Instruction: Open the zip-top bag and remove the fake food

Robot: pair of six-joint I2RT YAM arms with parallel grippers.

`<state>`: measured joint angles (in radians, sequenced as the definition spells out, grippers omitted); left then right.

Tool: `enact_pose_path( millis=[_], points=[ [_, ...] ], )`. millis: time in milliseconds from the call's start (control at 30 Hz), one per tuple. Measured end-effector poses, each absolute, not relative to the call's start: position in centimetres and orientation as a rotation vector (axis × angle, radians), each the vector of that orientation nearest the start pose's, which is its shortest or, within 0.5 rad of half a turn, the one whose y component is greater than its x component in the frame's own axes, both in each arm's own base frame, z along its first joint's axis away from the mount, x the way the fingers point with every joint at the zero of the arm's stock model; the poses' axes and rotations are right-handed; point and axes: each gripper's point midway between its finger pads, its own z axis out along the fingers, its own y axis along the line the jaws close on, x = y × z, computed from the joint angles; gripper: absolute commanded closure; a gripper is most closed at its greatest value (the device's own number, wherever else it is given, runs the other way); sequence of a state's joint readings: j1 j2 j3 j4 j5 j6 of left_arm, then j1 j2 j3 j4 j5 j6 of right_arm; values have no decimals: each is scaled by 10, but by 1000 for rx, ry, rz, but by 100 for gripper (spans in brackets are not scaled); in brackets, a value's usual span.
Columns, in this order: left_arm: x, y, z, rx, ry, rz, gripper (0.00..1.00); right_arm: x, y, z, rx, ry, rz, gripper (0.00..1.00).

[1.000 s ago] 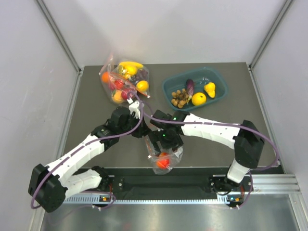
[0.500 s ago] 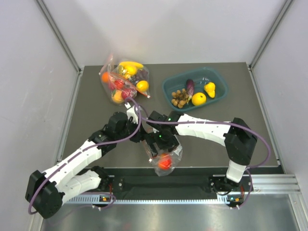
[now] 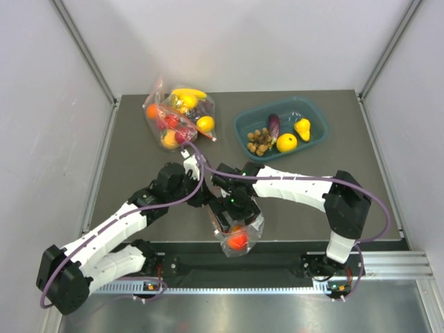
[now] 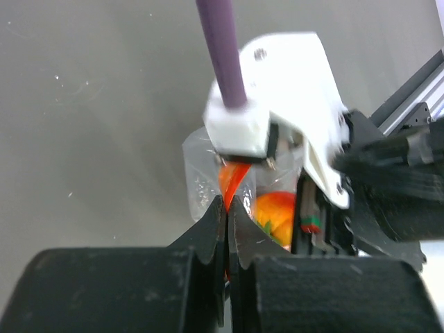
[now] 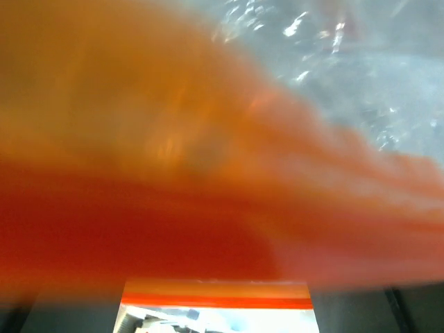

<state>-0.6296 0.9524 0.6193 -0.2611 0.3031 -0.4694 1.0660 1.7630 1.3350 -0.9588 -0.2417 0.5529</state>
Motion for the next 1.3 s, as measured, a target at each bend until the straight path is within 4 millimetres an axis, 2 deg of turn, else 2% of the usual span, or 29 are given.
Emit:
enact_pose_path(
  millis=[267, 433, 667, 1033, 1067, 1200, 1233, 1300],
  points=[
    [189, -226, 141, 371, 2282, -927, 100, 69, 310, 87, -936, 3045, 500, 6],
    [185, -224, 137, 369, 2310, -920, 100, 61, 312, 82, -964, 3020, 522, 6],
    [182, -223, 135, 365, 2328, -918, 100, 63, 319, 65, -971, 2889, 634, 6],
    [188, -219, 137, 342, 2311, -887, 100, 72, 343, 59, -1043, 2696, 698, 8],
    [188, -219, 137, 340, 2310, -886, 100, 72, 345, 58, -1048, 2681, 699, 9],
    [189, -218, 137, 333, 2309, -878, 100, 72, 349, 52, -1073, 2633, 723, 36],
    [189, -218, 137, 331, 2307, -876, 100, 73, 351, 52, -1079, 2619, 733, 46],
    [191, -217, 138, 323, 2304, -867, 100, 73, 355, 53, -1088, 2597, 757, 53]
  ],
)
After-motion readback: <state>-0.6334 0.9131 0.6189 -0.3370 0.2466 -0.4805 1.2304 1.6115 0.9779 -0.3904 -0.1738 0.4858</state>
